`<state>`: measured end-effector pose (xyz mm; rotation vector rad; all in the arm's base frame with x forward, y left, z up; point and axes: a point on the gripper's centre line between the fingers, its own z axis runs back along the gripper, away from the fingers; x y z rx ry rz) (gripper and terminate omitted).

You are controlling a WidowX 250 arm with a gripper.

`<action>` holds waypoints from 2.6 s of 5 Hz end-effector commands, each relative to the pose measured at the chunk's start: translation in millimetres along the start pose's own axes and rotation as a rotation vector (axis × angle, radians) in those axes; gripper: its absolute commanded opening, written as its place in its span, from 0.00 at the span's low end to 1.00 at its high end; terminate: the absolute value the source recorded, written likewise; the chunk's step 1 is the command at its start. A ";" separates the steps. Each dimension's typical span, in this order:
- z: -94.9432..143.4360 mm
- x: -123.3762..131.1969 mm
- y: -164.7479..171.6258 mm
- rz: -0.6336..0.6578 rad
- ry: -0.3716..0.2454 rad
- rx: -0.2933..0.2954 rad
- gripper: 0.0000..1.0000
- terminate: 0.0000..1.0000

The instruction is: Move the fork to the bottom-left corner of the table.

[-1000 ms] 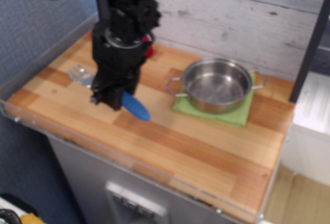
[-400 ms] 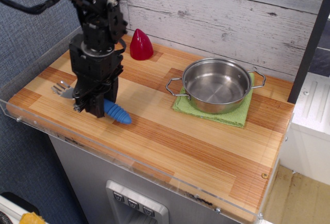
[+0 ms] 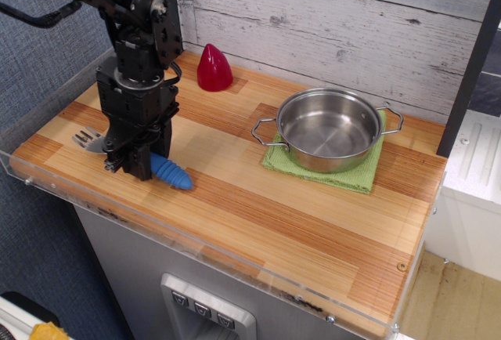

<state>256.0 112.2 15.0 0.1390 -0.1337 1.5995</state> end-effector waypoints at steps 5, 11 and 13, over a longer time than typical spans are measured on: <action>13.2 19.6 1.7 0.007 -0.050 0.011 1.00 0.00; 127.4 -92.4 -52.9 -0.782 -0.096 -0.287 1.00 0.00; 127.4 -92.4 -52.9 -0.782 -0.096 -0.287 1.00 1.00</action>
